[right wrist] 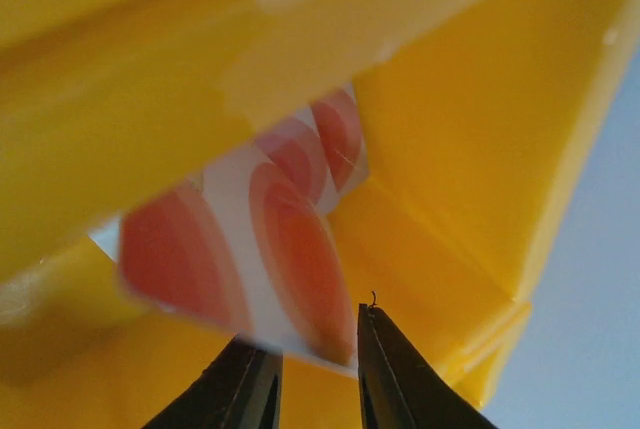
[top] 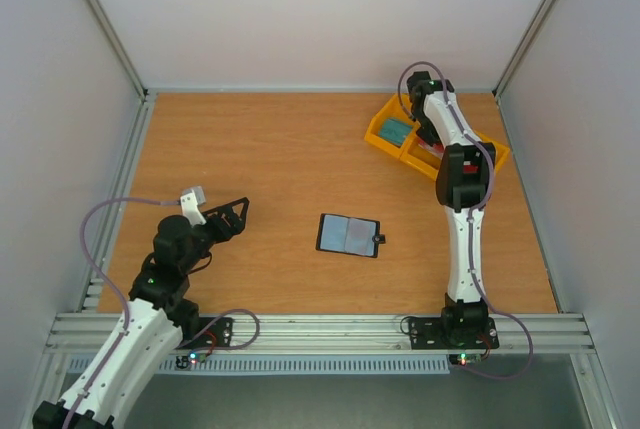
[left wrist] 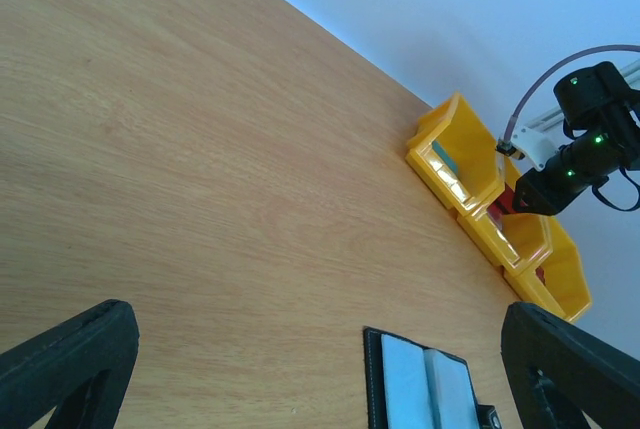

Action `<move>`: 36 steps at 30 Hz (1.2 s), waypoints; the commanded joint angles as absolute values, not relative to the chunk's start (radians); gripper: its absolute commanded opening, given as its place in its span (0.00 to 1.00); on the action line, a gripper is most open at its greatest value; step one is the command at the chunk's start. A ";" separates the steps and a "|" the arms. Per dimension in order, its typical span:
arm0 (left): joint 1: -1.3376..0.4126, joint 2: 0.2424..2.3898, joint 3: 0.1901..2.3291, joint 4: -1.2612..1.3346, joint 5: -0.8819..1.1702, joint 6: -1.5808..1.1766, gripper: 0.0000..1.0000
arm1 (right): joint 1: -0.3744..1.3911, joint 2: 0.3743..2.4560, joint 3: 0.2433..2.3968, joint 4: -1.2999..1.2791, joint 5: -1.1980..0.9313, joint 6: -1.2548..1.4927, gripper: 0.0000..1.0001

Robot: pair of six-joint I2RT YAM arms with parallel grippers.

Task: Take the credit cards out of the card holder

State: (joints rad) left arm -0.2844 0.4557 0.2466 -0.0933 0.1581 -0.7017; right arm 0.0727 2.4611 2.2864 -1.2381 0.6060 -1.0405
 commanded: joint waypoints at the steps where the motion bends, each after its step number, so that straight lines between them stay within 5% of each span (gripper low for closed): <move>1: -0.279 0.467 0.239 -0.031 0.135 -0.687 0.99 | 0.067 2.480 2.307 -1.251 0.605 -1.046 0.26; 12: -0.279 0.474 0.238 -0.026 0.137 -0.690 0.99 | 0.071 2.433 2.305 -1.264 0.426 -1.007 0.46; 17: -0.278 0.470 0.238 -0.027 0.134 -0.682 0.99 | 0.067 2.478 2.400 -1.305 0.449 -0.959 0.47; 25: -0.279 0.472 0.236 -0.020 0.141 -0.684 0.99 | 0.078 2.249 2.335 -1.277 0.304 -0.854 0.53; 30: -0.278 0.483 0.236 -0.011 0.150 -0.681 0.99 | 0.063 1.822 1.976 -0.875 -0.044 -0.773 0.60; 31: -0.278 0.483 0.236 -0.011 0.152 -0.679 0.99 | 0.047 1.725 1.879 -0.736 -0.152 -0.742 0.86; 32: -0.278 0.486 0.236 -0.011 0.154 -0.675 0.99 | 0.026 1.642 1.777 -0.595 -0.270 -0.704 0.97; 36: -0.278 0.493 0.236 0.024 0.169 -0.669 0.99 | -0.018 1.418 1.430 -0.114 -0.355 -0.402 0.98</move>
State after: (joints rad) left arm -0.2829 0.4858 0.2462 -0.0750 0.1539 -0.6933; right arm 0.0219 1.5444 1.6604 -0.6361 -0.1509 -0.7033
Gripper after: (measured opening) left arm 0.994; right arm 0.982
